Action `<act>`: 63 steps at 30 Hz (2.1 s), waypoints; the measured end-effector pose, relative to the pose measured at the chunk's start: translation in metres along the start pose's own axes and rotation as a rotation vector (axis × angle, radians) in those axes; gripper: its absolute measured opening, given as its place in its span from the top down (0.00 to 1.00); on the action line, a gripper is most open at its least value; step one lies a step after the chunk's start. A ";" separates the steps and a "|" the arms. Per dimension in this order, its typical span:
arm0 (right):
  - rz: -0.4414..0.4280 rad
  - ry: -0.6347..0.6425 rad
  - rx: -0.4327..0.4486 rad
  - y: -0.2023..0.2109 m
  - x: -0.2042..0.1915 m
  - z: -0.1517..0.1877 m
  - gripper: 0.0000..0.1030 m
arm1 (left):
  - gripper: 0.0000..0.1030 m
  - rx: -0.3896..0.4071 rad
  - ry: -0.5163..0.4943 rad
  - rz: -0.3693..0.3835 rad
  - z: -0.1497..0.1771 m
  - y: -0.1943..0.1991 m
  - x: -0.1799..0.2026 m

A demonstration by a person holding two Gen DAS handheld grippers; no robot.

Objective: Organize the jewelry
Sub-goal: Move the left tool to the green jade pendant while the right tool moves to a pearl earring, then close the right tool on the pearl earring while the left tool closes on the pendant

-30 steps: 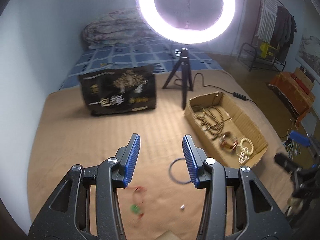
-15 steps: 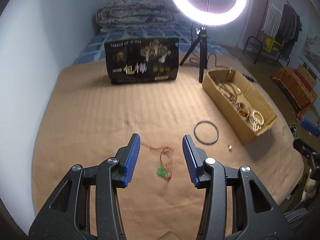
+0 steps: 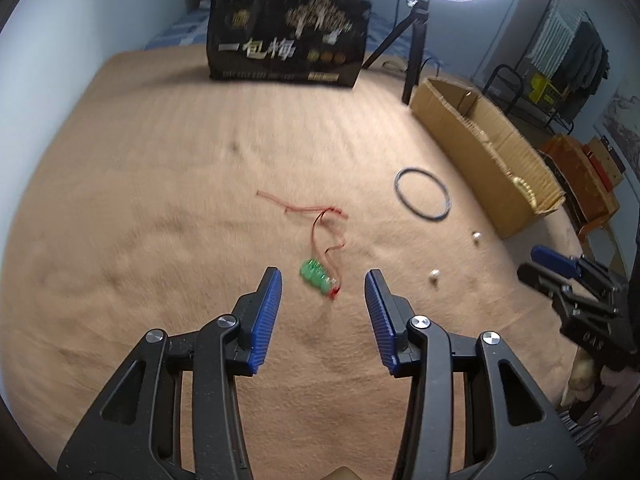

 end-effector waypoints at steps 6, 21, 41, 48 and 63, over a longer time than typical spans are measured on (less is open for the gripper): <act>-0.017 -0.014 -0.022 -0.030 -0.001 -0.004 0.65 | 0.63 -0.005 0.030 0.021 0.003 -0.016 -0.007; 0.006 -0.019 -0.029 -0.065 0.008 -0.005 0.72 | 0.63 -0.011 0.021 0.048 0.006 -0.036 -0.002; 0.052 -0.005 -0.047 -0.087 0.011 -0.003 0.84 | 0.81 -0.034 -0.033 -0.024 0.009 -0.059 -0.002; 0.056 0.011 -0.048 -0.086 0.007 -0.001 0.94 | 0.83 -0.025 -0.040 -0.035 0.009 -0.057 -0.003; 0.029 0.030 -0.006 -0.057 -0.004 -0.013 0.94 | 0.84 0.048 -0.014 -0.028 -0.009 -0.020 -0.004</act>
Point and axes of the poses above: each gripper's, at about its wrist camera, not at the fingertips, and y roughly against the way its jaws point, x to its right, z to its underside, the point moved 6 cm from there along -y, roughly the way its jaws point, and after that the axes turned 6 degrees about x, right-handed, at the moved point
